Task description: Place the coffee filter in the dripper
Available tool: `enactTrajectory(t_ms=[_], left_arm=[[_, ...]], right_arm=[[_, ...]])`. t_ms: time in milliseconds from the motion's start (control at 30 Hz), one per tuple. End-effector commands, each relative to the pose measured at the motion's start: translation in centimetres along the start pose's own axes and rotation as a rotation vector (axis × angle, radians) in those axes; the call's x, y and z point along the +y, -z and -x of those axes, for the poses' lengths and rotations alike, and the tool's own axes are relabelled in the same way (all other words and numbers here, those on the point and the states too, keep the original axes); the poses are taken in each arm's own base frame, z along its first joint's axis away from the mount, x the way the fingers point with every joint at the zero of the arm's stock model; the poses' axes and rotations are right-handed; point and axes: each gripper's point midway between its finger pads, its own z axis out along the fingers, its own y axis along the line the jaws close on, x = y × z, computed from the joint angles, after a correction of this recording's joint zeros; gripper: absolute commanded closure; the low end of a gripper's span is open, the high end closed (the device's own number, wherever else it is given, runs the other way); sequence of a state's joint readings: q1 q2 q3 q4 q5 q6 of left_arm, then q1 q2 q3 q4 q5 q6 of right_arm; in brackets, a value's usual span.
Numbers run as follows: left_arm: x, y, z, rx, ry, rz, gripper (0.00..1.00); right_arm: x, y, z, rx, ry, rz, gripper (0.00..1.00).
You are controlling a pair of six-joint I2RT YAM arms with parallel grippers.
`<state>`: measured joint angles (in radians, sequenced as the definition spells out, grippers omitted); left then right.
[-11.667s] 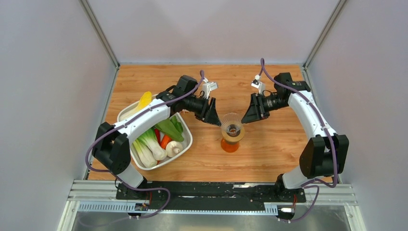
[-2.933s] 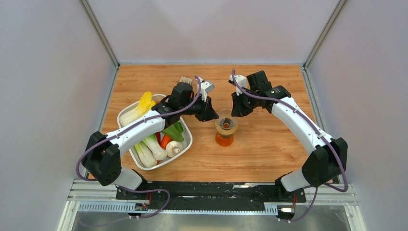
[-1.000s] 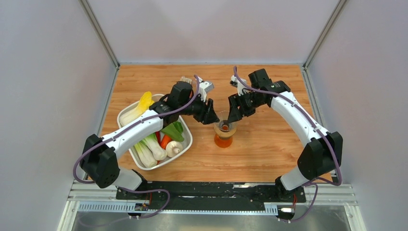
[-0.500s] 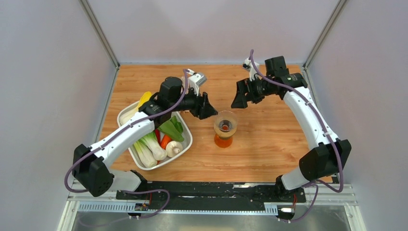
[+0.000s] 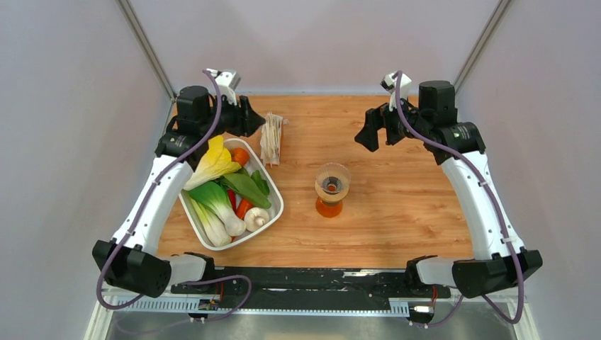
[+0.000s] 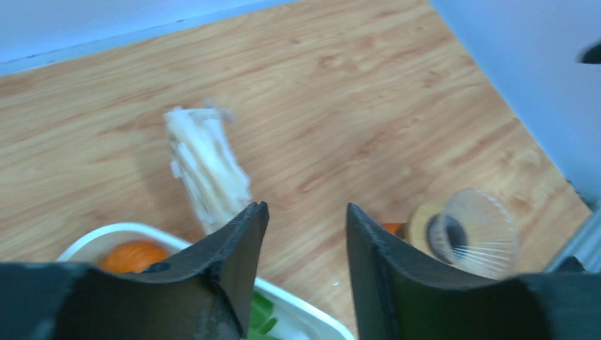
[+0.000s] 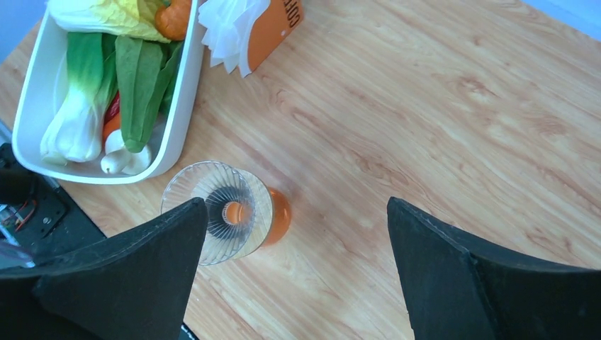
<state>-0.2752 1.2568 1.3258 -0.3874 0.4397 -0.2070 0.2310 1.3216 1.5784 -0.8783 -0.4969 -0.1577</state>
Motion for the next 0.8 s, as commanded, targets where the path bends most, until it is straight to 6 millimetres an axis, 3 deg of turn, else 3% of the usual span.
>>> enactTrajectory(t_ms=[0, 100, 267, 500, 767], left_arm=[[5.4, 0.4, -0.7, 0.057, 0.03, 0.152, 0.5], [8.3, 0.3, -1.8, 0.094, 0.062, 0.207, 0.64], [10.7, -1.4, -4.6, 0.171, 0.058, 0.208, 0.7], [11.5, -4.4, -8.2, 0.255, 0.113, 0.129, 0.71], [11.9, -6.9, -10.7, 0.313, 0.172, 0.051, 0.72]], right_arm=[[-1.4, 1.2, 1.0, -0.085, -0.022, -0.119, 0.0], [-1.9, 1.5, 0.4, -0.091, -0.039, -0.152, 0.0], [-2.0, 1.4, -0.9, -0.068, -0.033, -0.154, 0.0], [-1.6, 1.5, -2.0, -0.054, -0.028, -0.136, 0.0], [-1.5, 1.2, -2.8, -0.033, -0.035, -0.122, 0.0]])
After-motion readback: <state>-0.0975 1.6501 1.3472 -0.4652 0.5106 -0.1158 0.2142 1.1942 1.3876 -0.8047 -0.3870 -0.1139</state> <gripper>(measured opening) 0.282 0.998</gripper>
